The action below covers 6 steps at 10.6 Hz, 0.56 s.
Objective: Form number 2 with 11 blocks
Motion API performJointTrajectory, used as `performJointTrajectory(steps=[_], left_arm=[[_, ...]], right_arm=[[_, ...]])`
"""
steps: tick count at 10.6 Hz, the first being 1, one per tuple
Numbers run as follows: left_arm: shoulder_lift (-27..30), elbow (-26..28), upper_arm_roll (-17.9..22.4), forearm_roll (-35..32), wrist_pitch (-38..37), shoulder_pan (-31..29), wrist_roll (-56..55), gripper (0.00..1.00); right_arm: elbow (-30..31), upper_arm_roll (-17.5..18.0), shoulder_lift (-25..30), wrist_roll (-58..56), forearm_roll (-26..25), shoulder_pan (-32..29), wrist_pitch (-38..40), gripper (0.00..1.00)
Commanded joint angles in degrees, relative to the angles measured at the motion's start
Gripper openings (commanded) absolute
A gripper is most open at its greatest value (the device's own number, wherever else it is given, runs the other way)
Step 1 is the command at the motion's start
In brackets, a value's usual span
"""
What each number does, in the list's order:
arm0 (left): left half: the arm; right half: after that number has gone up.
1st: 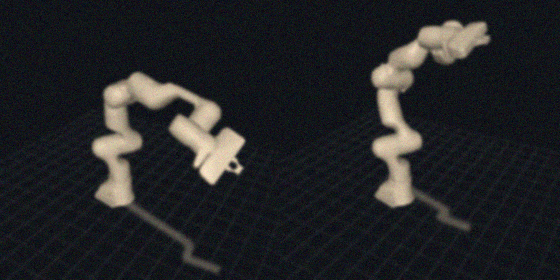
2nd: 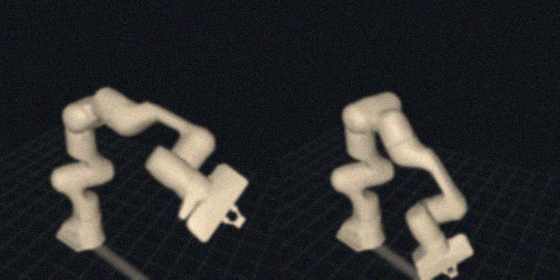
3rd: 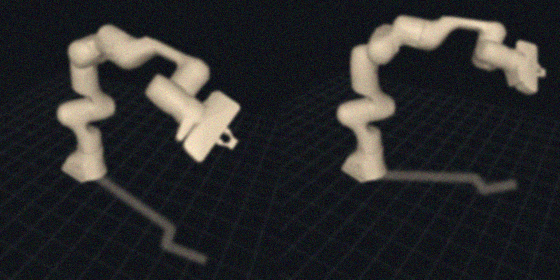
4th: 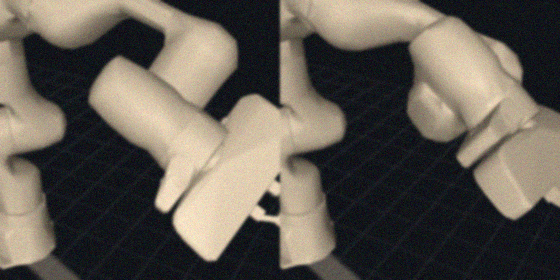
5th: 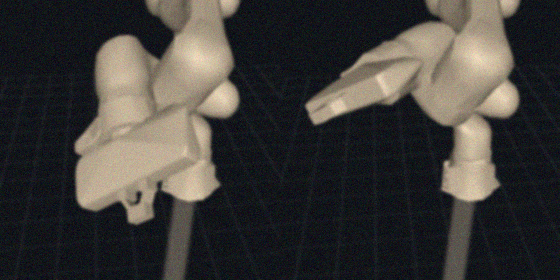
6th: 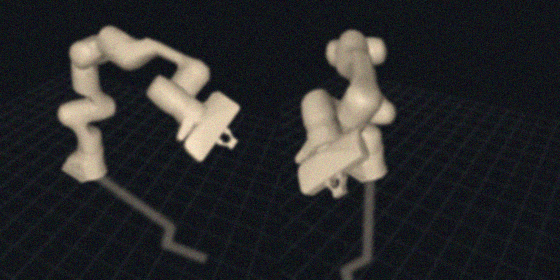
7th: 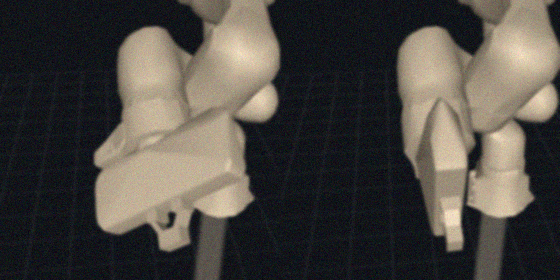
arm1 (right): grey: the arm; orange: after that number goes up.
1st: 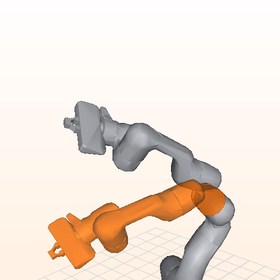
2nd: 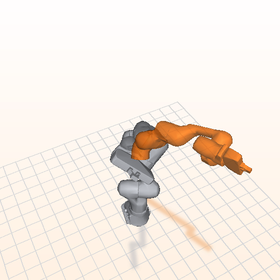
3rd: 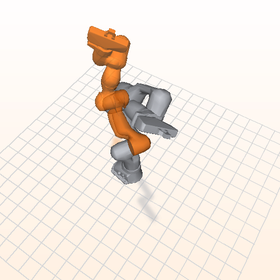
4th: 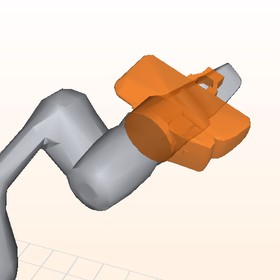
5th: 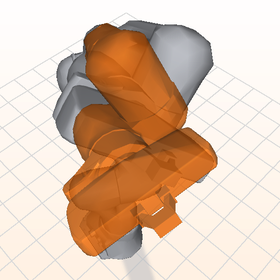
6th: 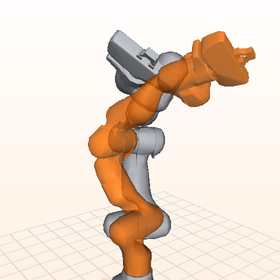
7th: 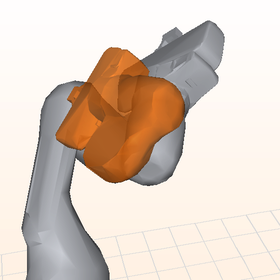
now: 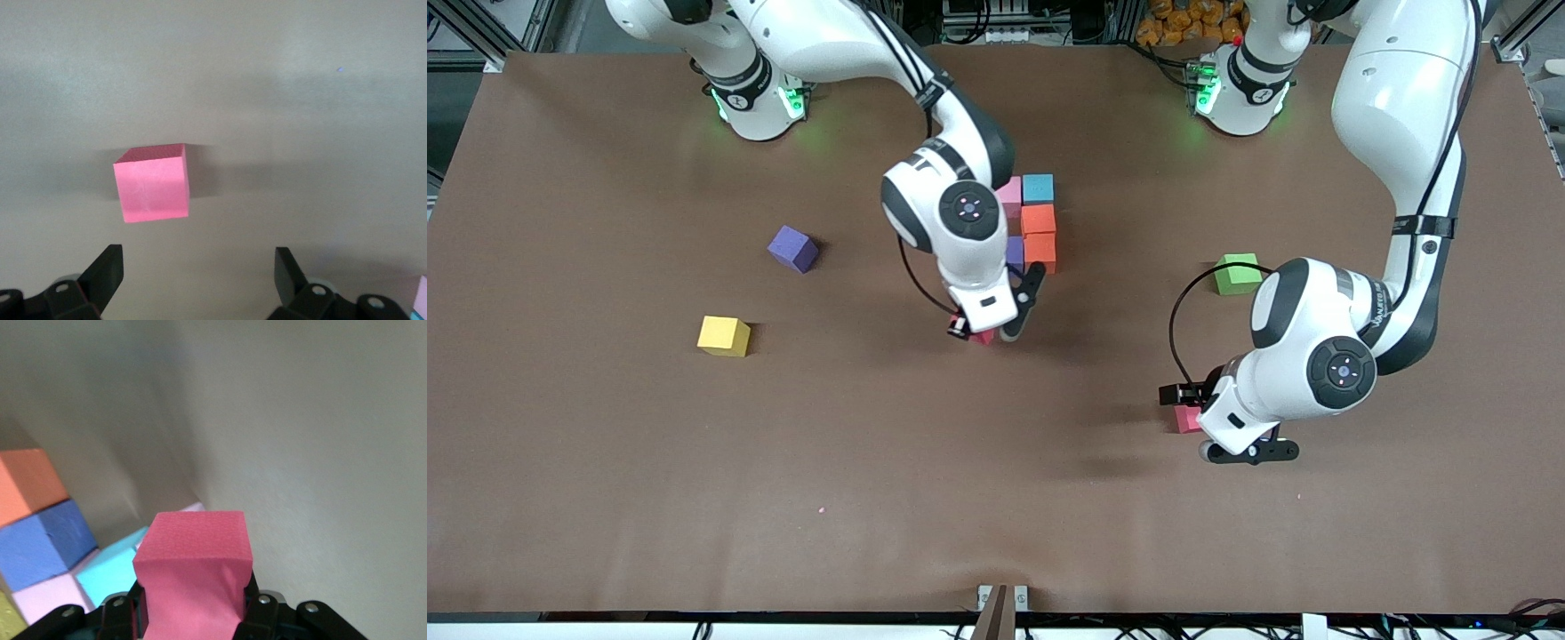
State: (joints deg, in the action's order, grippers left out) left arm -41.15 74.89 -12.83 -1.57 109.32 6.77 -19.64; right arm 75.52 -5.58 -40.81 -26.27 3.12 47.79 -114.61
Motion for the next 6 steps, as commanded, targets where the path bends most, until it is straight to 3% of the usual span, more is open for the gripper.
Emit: performJointTrajectory(steps=[1, 6], left_arm=[[-1.8, 0.0, 0.1, -4.1, 0.0, -0.8, 1.4, 1.00], [-4.3, -0.1, 0.0, -4.8, 2.1, -0.7, 1.9, 1.00]], right_arm=[[-7.0, 1.1, -4.9, -3.9, -0.7, 0.5, 2.3, 0.23], [-12.9, 2.8, -10.2, -11.1, -0.6, 0.5, 3.6, 0.23]])
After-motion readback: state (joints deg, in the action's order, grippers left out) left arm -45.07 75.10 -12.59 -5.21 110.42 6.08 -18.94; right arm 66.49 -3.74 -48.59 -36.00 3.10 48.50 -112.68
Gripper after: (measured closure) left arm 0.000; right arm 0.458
